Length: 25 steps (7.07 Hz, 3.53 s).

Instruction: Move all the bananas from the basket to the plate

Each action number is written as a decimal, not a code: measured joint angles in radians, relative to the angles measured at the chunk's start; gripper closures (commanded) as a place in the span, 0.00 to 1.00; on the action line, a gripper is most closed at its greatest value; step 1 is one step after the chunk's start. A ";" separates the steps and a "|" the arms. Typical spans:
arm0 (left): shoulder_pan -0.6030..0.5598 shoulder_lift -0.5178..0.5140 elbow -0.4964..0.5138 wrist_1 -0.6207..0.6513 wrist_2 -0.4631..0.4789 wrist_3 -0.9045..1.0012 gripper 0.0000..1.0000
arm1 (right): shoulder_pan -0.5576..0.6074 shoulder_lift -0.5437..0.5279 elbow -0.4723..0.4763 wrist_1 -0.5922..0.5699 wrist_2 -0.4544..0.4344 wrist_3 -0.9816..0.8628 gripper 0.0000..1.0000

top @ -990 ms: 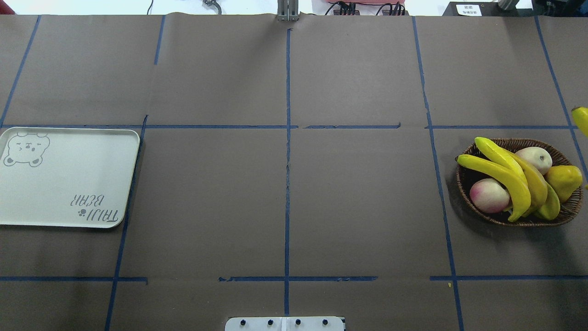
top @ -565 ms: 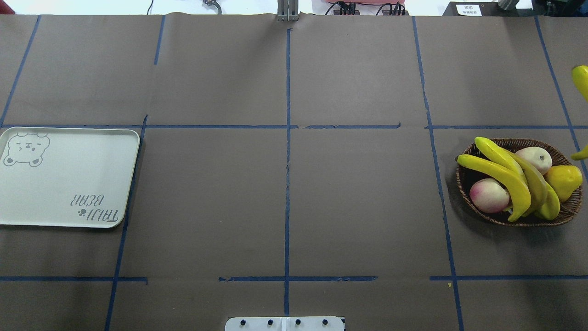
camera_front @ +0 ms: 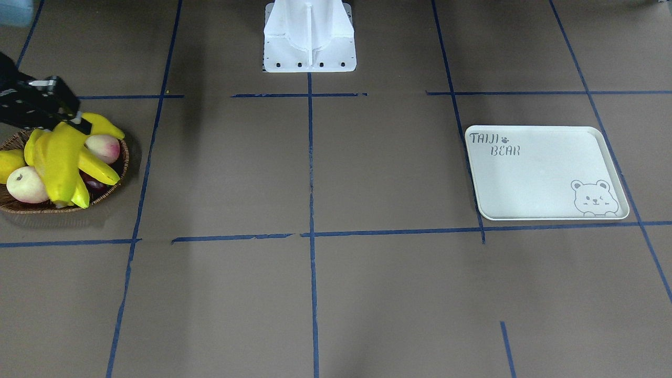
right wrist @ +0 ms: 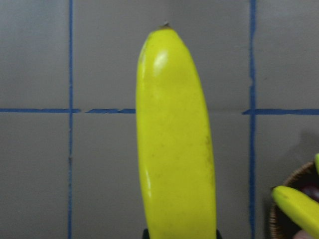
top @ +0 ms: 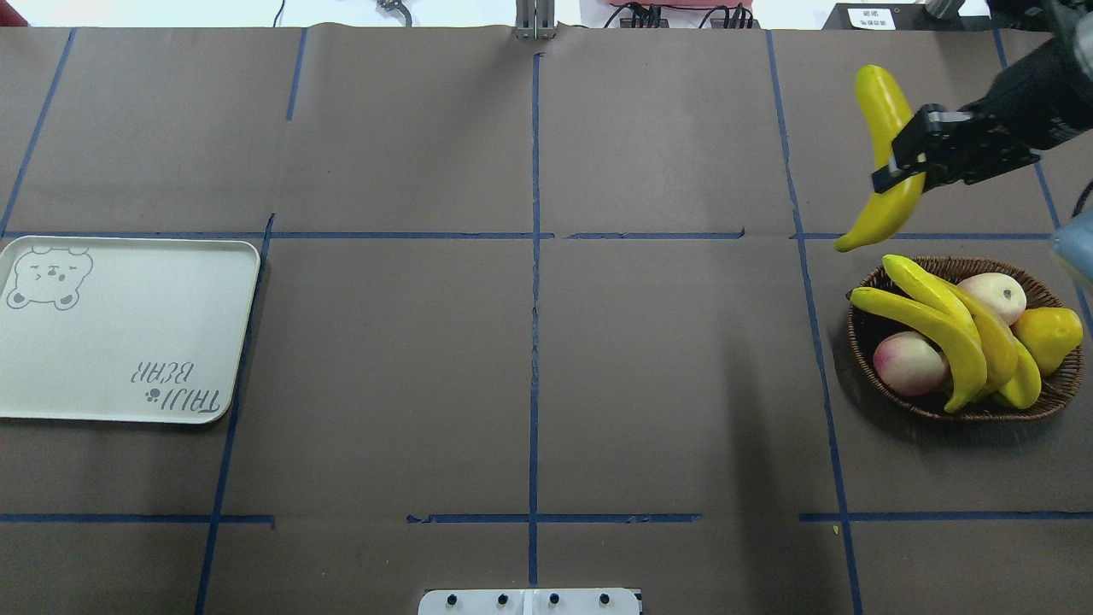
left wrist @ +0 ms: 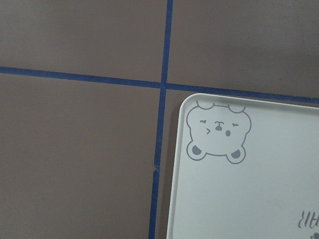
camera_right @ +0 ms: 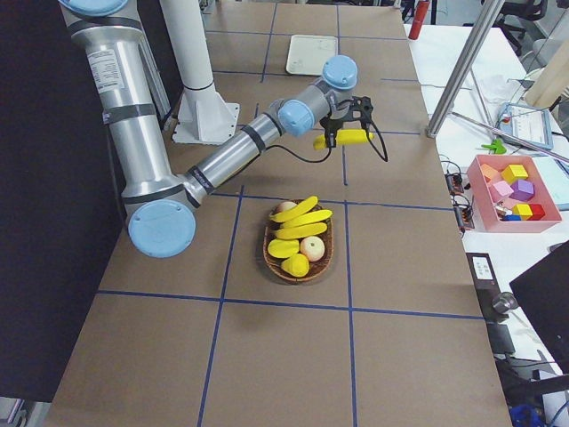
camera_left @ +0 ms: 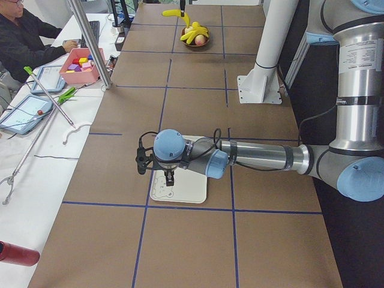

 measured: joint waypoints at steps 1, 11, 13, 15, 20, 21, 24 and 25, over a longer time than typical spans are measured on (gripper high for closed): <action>0.044 -0.024 0.004 -0.115 -0.008 -0.157 0.00 | -0.092 0.040 -0.001 0.082 -0.073 0.145 0.99; 0.583 -0.302 0.045 -0.969 0.441 -1.274 0.00 | -0.644 0.196 -0.054 0.463 -0.601 0.518 0.98; 0.761 -0.442 0.042 -1.002 0.575 -1.498 0.01 | -0.658 0.219 -0.056 0.467 -0.599 0.548 0.98; 0.849 -0.521 0.050 -0.998 0.621 -1.540 0.01 | -0.668 0.226 -0.057 0.466 -0.598 0.566 0.98; 0.958 -0.565 0.060 -0.992 0.708 -1.522 0.10 | -0.675 0.228 -0.057 0.469 -0.598 0.567 0.98; 0.970 -0.568 0.062 -0.988 0.718 -1.508 0.90 | -0.675 0.228 -0.057 0.469 -0.598 0.568 0.98; 0.975 -0.569 0.060 -0.984 0.723 -1.474 1.00 | -0.675 0.228 -0.057 0.468 -0.599 0.569 0.01; 0.975 -0.570 0.059 -0.984 0.723 -1.469 1.00 | -0.675 0.228 -0.057 0.468 -0.599 0.570 0.00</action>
